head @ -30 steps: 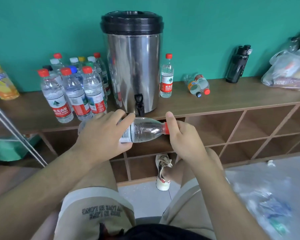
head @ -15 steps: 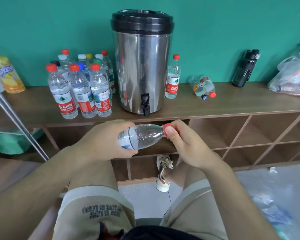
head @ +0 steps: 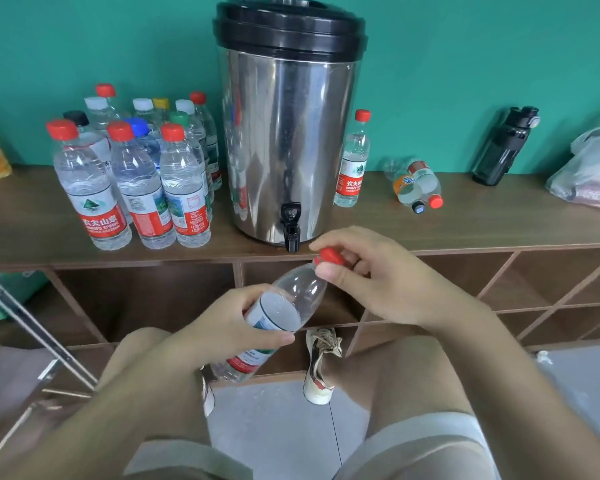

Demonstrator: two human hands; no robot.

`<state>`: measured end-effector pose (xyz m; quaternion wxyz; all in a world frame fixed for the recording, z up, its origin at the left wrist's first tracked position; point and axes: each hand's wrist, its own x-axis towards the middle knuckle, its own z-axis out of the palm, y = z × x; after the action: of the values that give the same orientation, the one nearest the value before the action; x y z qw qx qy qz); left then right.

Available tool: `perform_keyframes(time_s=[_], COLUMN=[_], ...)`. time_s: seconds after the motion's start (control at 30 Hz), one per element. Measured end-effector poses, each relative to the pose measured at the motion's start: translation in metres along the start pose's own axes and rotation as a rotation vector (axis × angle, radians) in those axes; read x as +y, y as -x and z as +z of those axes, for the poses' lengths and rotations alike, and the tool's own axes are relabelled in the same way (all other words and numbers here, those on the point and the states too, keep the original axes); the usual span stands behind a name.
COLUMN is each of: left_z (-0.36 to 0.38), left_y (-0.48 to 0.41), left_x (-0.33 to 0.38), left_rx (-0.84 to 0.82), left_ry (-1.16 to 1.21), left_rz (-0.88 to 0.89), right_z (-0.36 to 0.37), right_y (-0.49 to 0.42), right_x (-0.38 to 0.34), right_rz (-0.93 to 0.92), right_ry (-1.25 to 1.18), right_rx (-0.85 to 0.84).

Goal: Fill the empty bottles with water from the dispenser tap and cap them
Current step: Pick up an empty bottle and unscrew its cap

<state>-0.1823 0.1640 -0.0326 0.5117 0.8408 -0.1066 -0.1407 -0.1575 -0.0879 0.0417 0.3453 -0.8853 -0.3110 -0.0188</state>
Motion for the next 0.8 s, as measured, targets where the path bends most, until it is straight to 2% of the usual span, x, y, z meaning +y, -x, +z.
perform_keyframes(time_s=[0.13,0.2,0.33,0.43,0.53,0.67,0.8], left_z=[0.018,0.026,0.042,0.051,0.054,0.058,0.061], left_y=[-0.022,-0.035,-0.064,-0.087,-0.107,-0.119,-0.118], left_x=[-0.031,-0.05,-0.077,-0.089,-0.095,-0.098,-0.097], left_rx=[0.051,0.087,0.151,0.209,0.257,0.293,0.291], left_ry=[0.085,0.129,0.185,0.215,0.297,0.375,0.422], left_rz=[-0.091,-0.133,-0.176,-0.195,-0.197,-0.187,-0.182], right_z=[0.003,-0.002,0.004,0.023,0.042,0.047,0.046], right_y=[-0.039,-0.057,-0.087,-0.101,-0.109,-0.117,-0.124], right_x=[0.014,0.022,0.031,0.037,0.045,0.054,0.056], right_rz=[-0.016,-0.041,0.028,-0.008,-0.043,-0.146,-0.204], right_ry=[0.048,0.028,-0.147,-0.17,-0.087,0.111,0.193], right_rx=[0.005,0.077,0.246,0.337,0.372,0.289,0.291])
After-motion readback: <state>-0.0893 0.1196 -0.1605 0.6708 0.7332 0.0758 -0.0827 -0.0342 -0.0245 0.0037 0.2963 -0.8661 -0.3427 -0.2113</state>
